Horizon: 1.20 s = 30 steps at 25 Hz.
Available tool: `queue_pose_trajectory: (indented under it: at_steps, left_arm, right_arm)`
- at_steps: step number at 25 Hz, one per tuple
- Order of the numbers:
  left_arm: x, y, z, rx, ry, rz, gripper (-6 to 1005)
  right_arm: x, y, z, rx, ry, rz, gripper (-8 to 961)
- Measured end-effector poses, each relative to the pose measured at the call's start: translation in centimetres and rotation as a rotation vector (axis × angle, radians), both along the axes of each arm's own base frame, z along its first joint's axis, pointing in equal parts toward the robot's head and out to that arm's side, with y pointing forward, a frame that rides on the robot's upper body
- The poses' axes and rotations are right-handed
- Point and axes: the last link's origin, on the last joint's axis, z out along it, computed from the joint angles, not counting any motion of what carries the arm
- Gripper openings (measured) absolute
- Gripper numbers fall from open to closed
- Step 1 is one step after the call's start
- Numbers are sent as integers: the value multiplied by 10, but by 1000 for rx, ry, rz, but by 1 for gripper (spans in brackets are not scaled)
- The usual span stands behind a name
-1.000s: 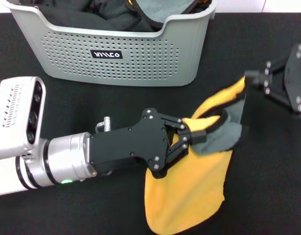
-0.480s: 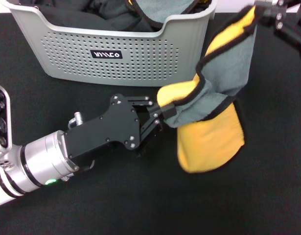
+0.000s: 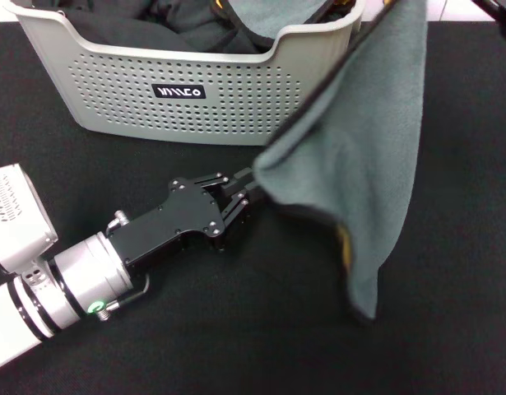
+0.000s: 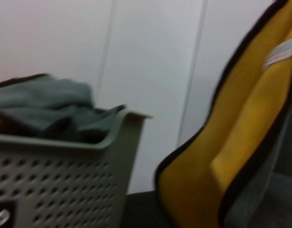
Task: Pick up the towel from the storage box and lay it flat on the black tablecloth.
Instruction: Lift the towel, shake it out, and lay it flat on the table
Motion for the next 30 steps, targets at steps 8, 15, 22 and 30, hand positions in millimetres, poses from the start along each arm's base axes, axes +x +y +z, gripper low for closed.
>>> queue_pose_trajectory:
  at_steps: [8, 15, 22, 30]
  left_arm:
    - [-18, -9, 9, 48, -44, 116, 233]
    - [-43, -29, 36, 167, -115, 219, 373]
    - [-18, -45, 61, 188, -259, -3, 587]
    - [22, -27, 55, 112, -282, -229, 712]
  right_arm:
    - [-12, 1, -7, 59, -46, 1, 9]
    - [-2, -11, 1, 80, -70, -21, 10]
    - [1, -26, 4, 65, -102, -2, 10]
    - [1, -34, -11, -36, -134, 34, 11]
